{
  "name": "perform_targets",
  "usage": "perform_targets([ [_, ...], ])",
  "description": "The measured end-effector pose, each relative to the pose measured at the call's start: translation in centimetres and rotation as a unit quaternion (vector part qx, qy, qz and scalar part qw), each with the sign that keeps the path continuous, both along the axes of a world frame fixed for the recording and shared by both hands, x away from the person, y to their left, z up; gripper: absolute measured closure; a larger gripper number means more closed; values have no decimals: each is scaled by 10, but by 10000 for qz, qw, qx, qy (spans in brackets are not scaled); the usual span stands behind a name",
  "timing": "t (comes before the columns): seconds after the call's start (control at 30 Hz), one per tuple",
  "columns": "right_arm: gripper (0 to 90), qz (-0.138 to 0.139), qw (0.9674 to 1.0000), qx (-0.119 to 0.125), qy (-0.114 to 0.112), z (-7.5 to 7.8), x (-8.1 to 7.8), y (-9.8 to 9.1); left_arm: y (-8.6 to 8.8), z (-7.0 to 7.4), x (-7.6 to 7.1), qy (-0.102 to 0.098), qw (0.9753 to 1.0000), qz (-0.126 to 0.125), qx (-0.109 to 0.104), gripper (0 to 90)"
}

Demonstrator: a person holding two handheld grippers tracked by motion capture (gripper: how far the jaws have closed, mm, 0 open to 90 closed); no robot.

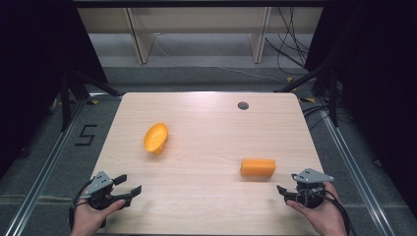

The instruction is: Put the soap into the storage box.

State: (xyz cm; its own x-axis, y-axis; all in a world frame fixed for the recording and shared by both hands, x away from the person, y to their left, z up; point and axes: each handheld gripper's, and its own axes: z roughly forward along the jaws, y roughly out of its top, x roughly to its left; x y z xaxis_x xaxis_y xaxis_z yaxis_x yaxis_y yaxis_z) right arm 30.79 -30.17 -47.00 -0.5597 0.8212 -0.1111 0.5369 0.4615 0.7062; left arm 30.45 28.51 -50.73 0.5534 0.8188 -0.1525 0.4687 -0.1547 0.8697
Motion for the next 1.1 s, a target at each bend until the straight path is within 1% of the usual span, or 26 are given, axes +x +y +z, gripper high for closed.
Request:
perform_targets([
  [0.03,321,0,10000,0,0,0,0,0,0,0,0,0,10000,0,0,231],
  [0.07,339,167,9996,75,225,-1,-2,2,0,0,0,-16,10000,18,5,227],
  [0.1,339,167,9996,75,225,-1,-2,2,0,-1,0,-20,10000,12,17,227],
  [0.13,415,484,9987,29,143,-1,-1,2,0,-1,0,-18,10000,13,20,223],
  [0.17,415,484,9987,29,143,-1,-1,2,1,-1,0,-22,10000,-11,56,223],
  [0.2,461,712,9972,-209,103,1,1,1,1,-1,0,-11,10000,-16,77,222],
  [0.23,483,696,9970,-268,221,2,0,1,1,0,0,-16,10000,-17,69,222],
  [0.3,503,736,9962,-379,264,3,1,1,1,-1,0,-11,10000,-14,52,222],
  [0.33,517,810,9943,-637,265,5,3,1,0,-1,0,-3,10000,-31,71,222],
  [0.37,523,948,9892,-1071,307,11,8,2,0,0,0,17,9999,-8,127,222],
  [0.4,527,1005,9869,-1205,360,14,10,2,0,0,0,21,9999,-5,146,222],
  [0.43,533,1202,9811,-1437,477,18,13,3,0,-1,0,23,9999,-49,125,221],
  [0.47,533,1202,9811,-1437,477,18,13,3,0,-1,0,13,9999,-20,119,221],
  [0.5,540,1436,9754,-1613,436,20,18,4,0,0,0,27,9999,-3,139,221],
  [0.53,533,1346,9733,-1780,531,24,20,6,0,0,-1,27,9999,7,145,221],
  [0.57,530,1378,9697,-1891,702,26,23,8,1,0,-1,27,9999,12,133,221],
  [0.6,532,1460,9653,-2026,763,27,27,11,0,-1,0,6,10000,-51,66,221],
  [0.7,530,1722,9545,-2276,863,32,39,18,0,0,-1,34,9999,-16,137,221],
  [0.77,514,1775,9513,-2372,855,37,46,24,0,-1,-1,39,9999,-18,142,221],
  [0.87,487,1893,9418,-2659,799,46,61,30,0,-1,0,37,9999,-67,108,221],
  [0.9,471,2084,9367,-2703,787,50,70,34,0,-1,0,32,9999,-54,111,221],
  [0.93,471,2084,9367,-2703,787,50,70,34,0,-1,-1,47,9999,-36,140,221],
  [0.97,462,2150,9340,-2747,776,53,75,36,0,-1,-1,39,9999,-42,134,221],
  [1.0,454,2269,9289,-2819,782,56,84,42,0,-1,-1,36,9999,-40,135,221],
  [1.03,454,2269,9289,-2819,782,56,84,42,0,-1,-1,36,9999,-40,135,221],
  [1.1,445,2344,9262,-2839,814,56,92,49,0,-1,-1,9,9999,-54,131,222],
])
